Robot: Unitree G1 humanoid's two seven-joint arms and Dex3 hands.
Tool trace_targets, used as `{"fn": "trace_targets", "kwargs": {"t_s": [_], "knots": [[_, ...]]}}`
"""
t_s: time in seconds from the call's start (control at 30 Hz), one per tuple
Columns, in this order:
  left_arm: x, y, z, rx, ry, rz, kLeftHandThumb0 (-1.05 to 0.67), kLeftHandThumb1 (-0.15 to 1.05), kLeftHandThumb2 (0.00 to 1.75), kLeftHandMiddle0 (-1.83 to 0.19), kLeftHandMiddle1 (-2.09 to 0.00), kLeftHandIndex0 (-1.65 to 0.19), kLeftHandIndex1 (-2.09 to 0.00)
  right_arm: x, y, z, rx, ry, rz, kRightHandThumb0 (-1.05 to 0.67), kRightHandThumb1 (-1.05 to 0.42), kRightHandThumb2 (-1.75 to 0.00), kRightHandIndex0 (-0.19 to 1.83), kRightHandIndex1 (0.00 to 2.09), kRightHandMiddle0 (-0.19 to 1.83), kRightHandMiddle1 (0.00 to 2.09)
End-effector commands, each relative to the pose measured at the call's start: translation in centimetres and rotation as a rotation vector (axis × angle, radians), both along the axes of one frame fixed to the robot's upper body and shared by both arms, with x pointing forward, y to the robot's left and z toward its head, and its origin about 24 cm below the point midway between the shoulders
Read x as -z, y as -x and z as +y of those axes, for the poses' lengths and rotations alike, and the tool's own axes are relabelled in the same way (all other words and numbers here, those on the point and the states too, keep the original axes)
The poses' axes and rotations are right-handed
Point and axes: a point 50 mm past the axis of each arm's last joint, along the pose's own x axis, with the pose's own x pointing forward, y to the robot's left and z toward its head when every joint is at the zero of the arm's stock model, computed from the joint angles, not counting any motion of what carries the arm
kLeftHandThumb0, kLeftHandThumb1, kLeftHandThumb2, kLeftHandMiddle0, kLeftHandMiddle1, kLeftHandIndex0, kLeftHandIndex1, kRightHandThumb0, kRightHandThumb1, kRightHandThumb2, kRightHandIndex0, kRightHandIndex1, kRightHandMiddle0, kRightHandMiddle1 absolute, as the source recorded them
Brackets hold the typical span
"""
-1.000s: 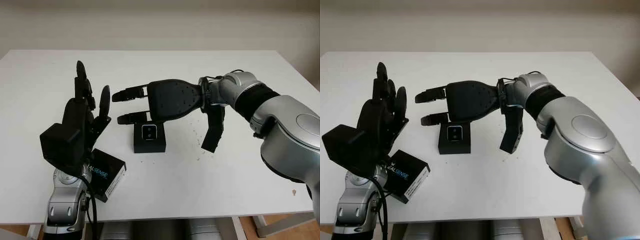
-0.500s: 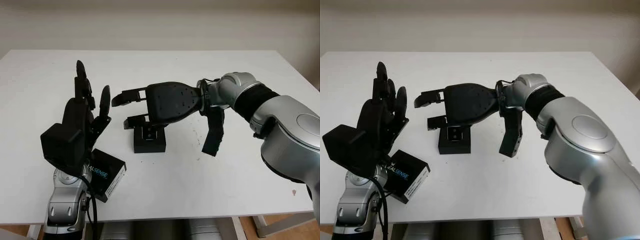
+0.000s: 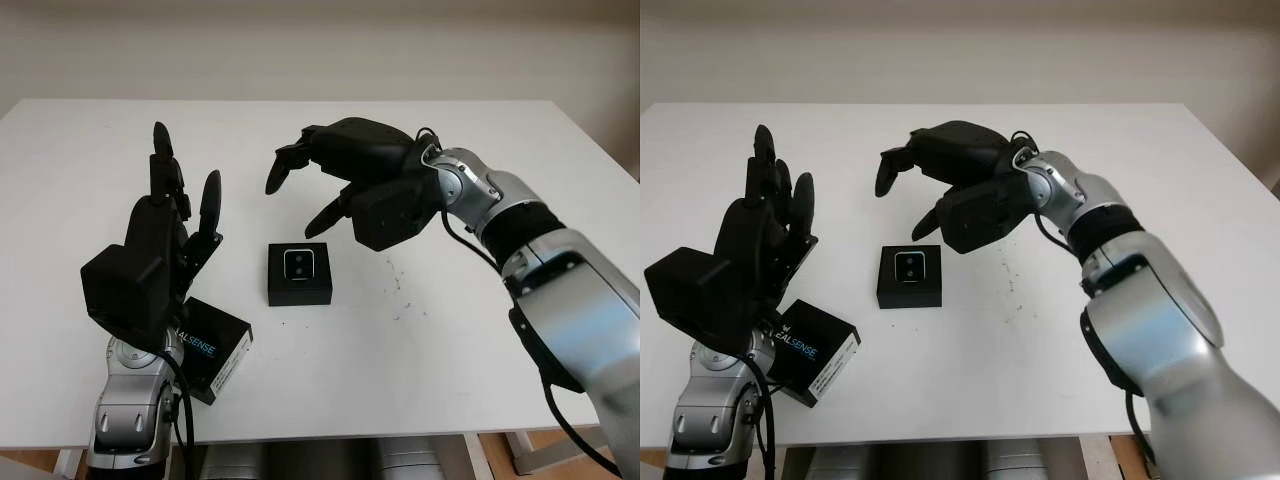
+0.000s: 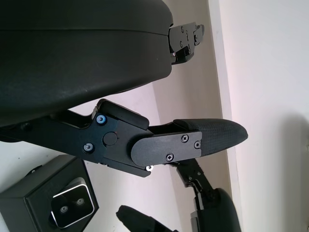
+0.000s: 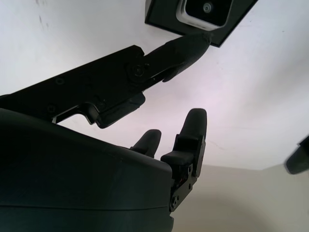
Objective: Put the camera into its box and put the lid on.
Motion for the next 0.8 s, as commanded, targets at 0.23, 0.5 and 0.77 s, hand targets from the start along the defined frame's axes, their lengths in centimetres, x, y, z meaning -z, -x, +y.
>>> {"fn": "trace_targets", "kwargs": {"t_s": [0.23,0.5,0.77], "knots": [[-0.5,0.1,-0.3,-0.003,0.012,-0.023,-0.76,1.05,0.54,0.19,0.00,0.19,0.00,2.1,0.9,-0.2,0.106,-0.171,0.038,-0.77,-0.89,-0.05,0.16,0.91,0.43,0.97],[-0.4,0.2,-0.3,-0.003,0.014,-0.027,-0.75,1.05,0.54,0.19,0.00,0.19,0.00,3.3,2.0,-0.9,0.134,-0.194,0.090,-0.76,-0.91,-0.05,0.02,1.10,0.38,1.27],[-0.4,0.1,-0.4,-0.008,0.023,-0.024,-0.75,1.05,0.54,0.19,0.00,0.19,0.00,2.8,2.4,-1.8,0.147,-0.248,0.136,-0.75,-0.90,-0.05,0.06,1.00,0.39,1.49]]}}
